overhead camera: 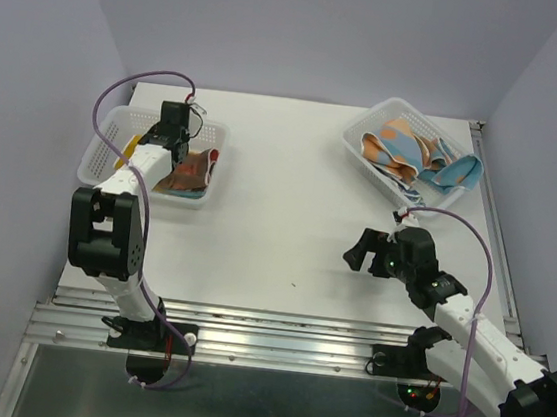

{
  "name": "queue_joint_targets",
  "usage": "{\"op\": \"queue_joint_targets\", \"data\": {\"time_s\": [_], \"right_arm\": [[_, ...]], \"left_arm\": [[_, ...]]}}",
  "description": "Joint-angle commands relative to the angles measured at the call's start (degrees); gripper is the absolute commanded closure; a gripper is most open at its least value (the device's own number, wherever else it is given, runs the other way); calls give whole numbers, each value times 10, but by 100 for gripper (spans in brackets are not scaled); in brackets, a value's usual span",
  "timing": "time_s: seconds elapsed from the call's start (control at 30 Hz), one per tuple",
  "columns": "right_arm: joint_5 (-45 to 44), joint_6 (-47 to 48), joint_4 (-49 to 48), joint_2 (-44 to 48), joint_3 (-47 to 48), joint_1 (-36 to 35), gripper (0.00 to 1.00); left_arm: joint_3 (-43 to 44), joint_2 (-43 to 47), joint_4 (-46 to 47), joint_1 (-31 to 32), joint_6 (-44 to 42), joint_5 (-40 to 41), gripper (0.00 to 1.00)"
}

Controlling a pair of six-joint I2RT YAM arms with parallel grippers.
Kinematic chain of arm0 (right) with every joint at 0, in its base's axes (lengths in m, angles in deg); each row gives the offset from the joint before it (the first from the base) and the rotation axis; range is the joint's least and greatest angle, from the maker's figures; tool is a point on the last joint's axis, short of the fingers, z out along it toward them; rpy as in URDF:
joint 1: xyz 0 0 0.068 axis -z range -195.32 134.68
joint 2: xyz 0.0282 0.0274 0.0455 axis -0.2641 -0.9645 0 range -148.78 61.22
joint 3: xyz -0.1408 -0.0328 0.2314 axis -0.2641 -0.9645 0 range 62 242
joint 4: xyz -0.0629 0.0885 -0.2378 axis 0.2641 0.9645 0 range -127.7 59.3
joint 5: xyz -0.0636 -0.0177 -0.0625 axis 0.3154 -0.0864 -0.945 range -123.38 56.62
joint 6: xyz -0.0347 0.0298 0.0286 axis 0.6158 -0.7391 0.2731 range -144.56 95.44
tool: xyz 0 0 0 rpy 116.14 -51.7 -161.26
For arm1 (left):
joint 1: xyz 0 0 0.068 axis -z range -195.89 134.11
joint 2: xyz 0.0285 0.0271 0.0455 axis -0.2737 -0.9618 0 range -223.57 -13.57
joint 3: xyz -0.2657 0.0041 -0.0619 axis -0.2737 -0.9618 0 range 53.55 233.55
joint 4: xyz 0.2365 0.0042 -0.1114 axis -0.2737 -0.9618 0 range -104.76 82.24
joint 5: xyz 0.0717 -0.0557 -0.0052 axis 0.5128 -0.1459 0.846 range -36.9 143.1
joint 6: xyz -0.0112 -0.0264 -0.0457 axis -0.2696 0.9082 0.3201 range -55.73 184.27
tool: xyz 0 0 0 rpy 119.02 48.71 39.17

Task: Fold and stack the towels
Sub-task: Neatly place the folded towel into the bin

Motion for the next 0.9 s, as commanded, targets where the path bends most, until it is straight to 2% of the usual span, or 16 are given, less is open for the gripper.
{"op": "queue_joint_targets", "data": {"time_s": [0.0,0.43,0.73,0.77,0.8,0.83,0.87], "right_arm": [[-14,-2,-8,1,12,-2,0],[-21,-2,-4,6,12,-2,0],[-35,-4,5,10,14,-2,0],[-35,-4,6,11,14,-2,0],[-36,-4,6,11,15,-2,0],[-36,-4,5,11,14,-2,0],[-37,-4,7,11,15,-2,0]], "left_arm": [[12,48,10,-12,-12,19,100],[21,33,13,-18,-3,15,100],[39,-6,14,-19,13,84,100],[45,-12,3,-19,21,89,97],[59,-22,-5,-19,25,89,84],[66,-26,-21,-19,32,89,79],[74,-31,-32,-19,40,86,67]]}}
